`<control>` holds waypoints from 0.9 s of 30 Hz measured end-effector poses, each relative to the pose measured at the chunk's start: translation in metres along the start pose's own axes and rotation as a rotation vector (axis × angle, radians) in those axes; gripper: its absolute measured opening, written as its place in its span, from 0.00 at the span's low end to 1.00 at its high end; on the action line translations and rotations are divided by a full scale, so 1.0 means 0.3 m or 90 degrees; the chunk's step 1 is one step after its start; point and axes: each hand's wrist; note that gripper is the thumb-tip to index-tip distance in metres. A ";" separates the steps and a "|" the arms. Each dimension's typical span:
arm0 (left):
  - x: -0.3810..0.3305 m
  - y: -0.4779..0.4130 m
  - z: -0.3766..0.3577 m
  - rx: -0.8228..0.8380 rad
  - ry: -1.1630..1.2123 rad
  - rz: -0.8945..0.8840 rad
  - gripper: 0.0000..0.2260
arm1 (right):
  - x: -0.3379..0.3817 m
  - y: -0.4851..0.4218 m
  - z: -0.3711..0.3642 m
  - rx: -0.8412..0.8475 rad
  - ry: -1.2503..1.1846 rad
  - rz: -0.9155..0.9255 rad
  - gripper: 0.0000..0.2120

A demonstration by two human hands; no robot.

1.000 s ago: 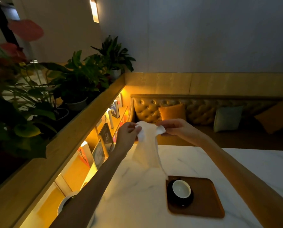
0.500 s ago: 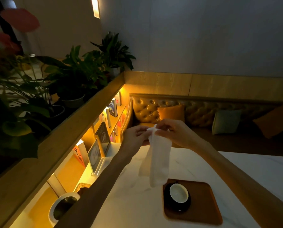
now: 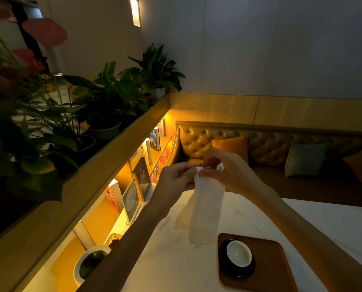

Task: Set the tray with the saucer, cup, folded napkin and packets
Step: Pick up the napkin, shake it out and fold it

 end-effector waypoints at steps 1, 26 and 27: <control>-0.001 0.005 0.004 0.006 -0.008 -0.004 0.09 | 0.005 0.003 -0.001 -0.002 0.008 0.001 0.09; 0.132 -0.012 0.066 -0.160 -0.293 -0.078 0.09 | -0.067 0.192 0.002 -0.065 -0.083 -0.090 0.11; 0.136 -0.013 0.064 -0.160 -0.290 -0.082 0.09 | -0.065 0.191 0.003 -0.090 -0.091 -0.098 0.12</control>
Point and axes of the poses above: each hand's wrist, its own y-axis away from the middle knuckle, its own z-axis out of the back of the hand, x = y × z, and after that the axes turned 15 degrees about z, right-handed
